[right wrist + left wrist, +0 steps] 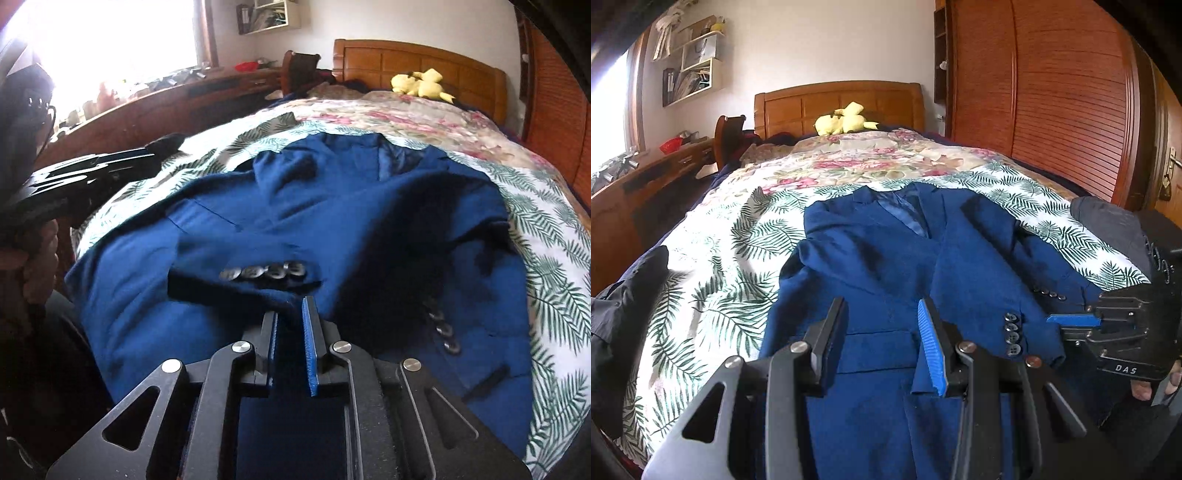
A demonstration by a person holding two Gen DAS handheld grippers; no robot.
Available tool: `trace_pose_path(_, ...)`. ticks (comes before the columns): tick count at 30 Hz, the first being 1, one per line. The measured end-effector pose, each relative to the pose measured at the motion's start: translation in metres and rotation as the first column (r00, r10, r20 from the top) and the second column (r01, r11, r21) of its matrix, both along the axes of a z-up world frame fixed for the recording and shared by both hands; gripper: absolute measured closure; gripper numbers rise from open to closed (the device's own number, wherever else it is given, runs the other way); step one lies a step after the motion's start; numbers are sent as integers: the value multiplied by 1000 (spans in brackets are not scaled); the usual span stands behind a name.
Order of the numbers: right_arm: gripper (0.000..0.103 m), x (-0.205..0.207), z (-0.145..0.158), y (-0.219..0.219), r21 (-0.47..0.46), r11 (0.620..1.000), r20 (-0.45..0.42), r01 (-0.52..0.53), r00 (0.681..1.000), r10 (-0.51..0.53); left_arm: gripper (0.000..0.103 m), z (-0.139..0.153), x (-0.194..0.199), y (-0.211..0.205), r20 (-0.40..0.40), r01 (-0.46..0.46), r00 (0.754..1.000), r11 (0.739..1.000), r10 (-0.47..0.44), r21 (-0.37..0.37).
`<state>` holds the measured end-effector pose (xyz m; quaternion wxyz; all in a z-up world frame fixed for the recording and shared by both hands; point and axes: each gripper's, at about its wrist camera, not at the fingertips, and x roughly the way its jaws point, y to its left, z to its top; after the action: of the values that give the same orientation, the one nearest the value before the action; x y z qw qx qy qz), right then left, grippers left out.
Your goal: Fold large clothes
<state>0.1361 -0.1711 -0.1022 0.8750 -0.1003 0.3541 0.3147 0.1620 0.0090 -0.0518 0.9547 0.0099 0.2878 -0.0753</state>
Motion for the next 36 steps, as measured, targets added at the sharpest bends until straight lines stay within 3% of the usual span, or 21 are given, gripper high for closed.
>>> trace_pose_path(9,82,3,8,-27,-7,1000,30,28,999,-28,65,-17,13,-23,-59,48,997,999,-47,23)
trace_pose_path(12,74,5,12,-38,1,998,44,56,997,-56,65,-23,16,-30,-85,65,994,997,-62,28)
trace_pose_path(14,61,9,12,-45,16,997,39,78,996,-79,65,-29,18,-35,-106,75,992,997,-72,34)
trace_pose_path(16,56,14,10,-50,14,995,39,99,994,-100,65,-35,21,-40,-132,80,989,996,-73,47)
trace_pose_path(28,55,50,-26,-57,-51,976,-22,212,977,-213,65,-68,16,-40,-264,60,963,997,-47,42)
trace_pose_path(36,51,52,-30,-53,-74,972,-8,225,974,-226,65,-72,4,-38,-270,51,962,998,-40,32)
